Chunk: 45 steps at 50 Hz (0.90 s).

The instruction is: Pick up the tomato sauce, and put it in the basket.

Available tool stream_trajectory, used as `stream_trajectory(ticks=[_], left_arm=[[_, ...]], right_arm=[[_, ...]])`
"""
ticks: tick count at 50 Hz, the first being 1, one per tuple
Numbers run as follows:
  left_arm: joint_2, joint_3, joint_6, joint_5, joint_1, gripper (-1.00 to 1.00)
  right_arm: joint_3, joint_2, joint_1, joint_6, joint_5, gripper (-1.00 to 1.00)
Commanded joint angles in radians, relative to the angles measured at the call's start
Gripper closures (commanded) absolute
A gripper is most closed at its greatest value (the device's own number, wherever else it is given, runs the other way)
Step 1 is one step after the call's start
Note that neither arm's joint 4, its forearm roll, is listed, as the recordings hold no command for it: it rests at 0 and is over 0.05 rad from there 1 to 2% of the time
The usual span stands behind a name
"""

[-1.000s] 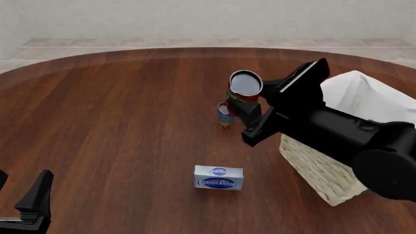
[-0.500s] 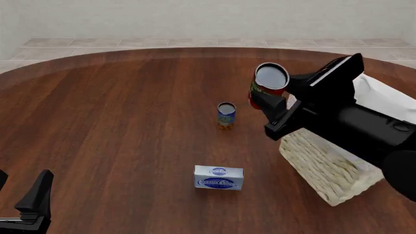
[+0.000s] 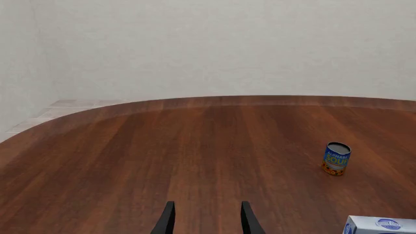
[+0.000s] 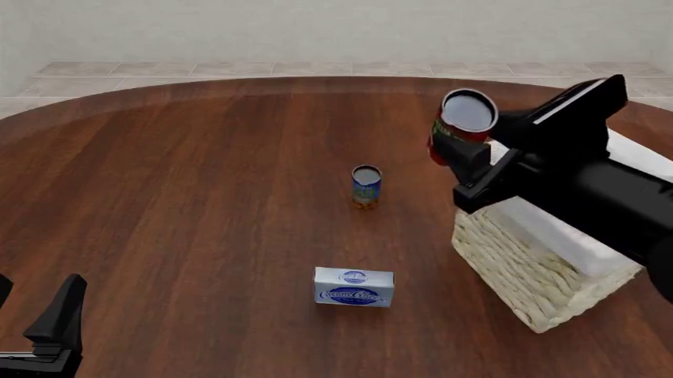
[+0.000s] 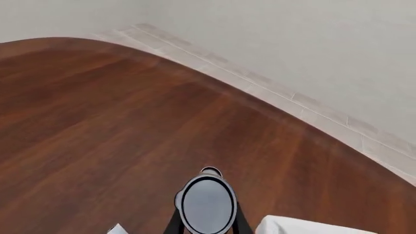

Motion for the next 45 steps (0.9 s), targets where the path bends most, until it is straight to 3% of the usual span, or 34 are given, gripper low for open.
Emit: stream_trajectory(ticks=[1,45], left_arm=[[0.0,0.0,0.0,0.0,0.0,-1.0],[0.0,0.0,0.0,0.0,0.0,-1.0]], right_arm=[[-0.017,-0.014,-0.041,0.019,0.021,1.0],[-0.059,-0.022,-0.182,0.026,0.091,1.0]])
